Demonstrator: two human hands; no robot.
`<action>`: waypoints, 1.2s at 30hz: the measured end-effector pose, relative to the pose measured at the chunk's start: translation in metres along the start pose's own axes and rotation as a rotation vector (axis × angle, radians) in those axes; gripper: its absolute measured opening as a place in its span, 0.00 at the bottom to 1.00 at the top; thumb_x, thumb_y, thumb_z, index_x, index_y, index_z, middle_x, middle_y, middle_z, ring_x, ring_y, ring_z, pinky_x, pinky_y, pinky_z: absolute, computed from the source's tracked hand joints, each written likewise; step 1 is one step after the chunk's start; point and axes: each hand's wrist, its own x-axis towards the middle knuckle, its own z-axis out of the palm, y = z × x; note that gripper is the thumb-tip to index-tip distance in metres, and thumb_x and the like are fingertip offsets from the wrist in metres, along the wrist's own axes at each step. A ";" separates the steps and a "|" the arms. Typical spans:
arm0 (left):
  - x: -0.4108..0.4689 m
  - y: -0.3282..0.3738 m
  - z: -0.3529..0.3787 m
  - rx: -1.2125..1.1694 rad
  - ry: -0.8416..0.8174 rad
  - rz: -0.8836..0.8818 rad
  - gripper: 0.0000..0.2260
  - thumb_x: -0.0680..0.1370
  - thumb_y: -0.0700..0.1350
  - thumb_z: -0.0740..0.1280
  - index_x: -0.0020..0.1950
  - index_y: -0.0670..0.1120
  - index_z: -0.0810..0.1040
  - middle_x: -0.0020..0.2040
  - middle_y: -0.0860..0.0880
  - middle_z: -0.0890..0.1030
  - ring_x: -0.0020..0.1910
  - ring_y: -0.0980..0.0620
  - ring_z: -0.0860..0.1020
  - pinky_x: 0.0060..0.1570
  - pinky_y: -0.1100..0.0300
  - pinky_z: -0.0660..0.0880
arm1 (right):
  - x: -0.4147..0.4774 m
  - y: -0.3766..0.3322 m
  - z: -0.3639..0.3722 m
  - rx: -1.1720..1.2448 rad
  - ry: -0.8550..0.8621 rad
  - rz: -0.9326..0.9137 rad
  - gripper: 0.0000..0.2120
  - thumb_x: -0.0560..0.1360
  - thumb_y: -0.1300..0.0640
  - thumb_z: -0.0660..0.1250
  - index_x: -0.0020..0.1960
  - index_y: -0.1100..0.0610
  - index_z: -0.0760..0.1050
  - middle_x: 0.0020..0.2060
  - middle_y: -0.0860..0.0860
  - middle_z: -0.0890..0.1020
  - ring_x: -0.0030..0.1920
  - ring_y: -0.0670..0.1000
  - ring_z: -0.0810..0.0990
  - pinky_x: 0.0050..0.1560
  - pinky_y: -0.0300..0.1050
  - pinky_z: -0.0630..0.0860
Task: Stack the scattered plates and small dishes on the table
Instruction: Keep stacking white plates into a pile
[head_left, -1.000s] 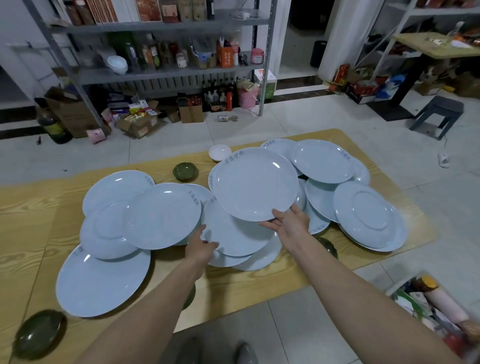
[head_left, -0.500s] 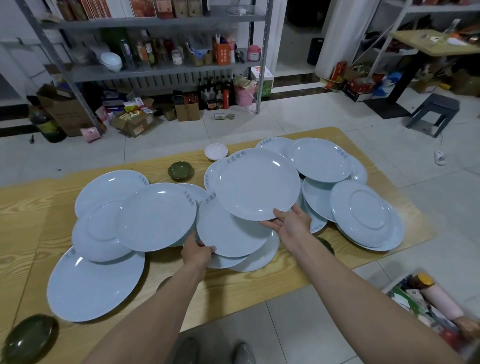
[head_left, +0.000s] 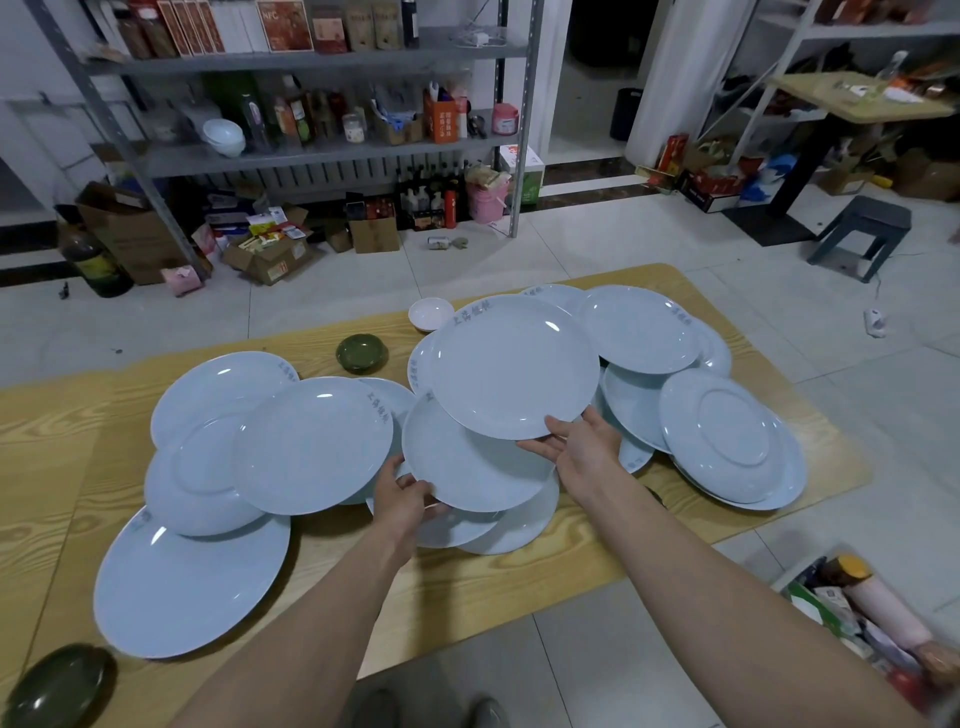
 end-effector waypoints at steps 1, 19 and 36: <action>-0.002 0.001 0.002 -0.008 -0.014 0.012 0.28 0.78 0.28 0.61 0.73 0.51 0.65 0.59 0.46 0.78 0.54 0.43 0.80 0.44 0.49 0.83 | 0.000 -0.001 0.001 -0.003 -0.001 -0.004 0.27 0.76 0.77 0.62 0.71 0.59 0.71 0.54 0.58 0.82 0.45 0.62 0.85 0.46 0.61 0.82; -0.038 0.060 -0.006 -0.149 -0.051 0.180 0.35 0.76 0.26 0.64 0.78 0.51 0.64 0.58 0.41 0.79 0.48 0.39 0.83 0.45 0.46 0.83 | -0.025 -0.028 0.040 0.022 -0.121 -0.054 0.23 0.76 0.77 0.61 0.66 0.61 0.74 0.55 0.60 0.82 0.46 0.62 0.85 0.41 0.57 0.83; -0.098 0.107 -0.226 -0.371 0.050 0.309 0.35 0.76 0.27 0.65 0.78 0.51 0.61 0.61 0.42 0.80 0.51 0.40 0.83 0.45 0.48 0.83 | -0.156 0.083 0.182 -0.022 -0.307 -0.007 0.25 0.76 0.77 0.60 0.69 0.61 0.72 0.57 0.60 0.81 0.45 0.60 0.83 0.40 0.57 0.82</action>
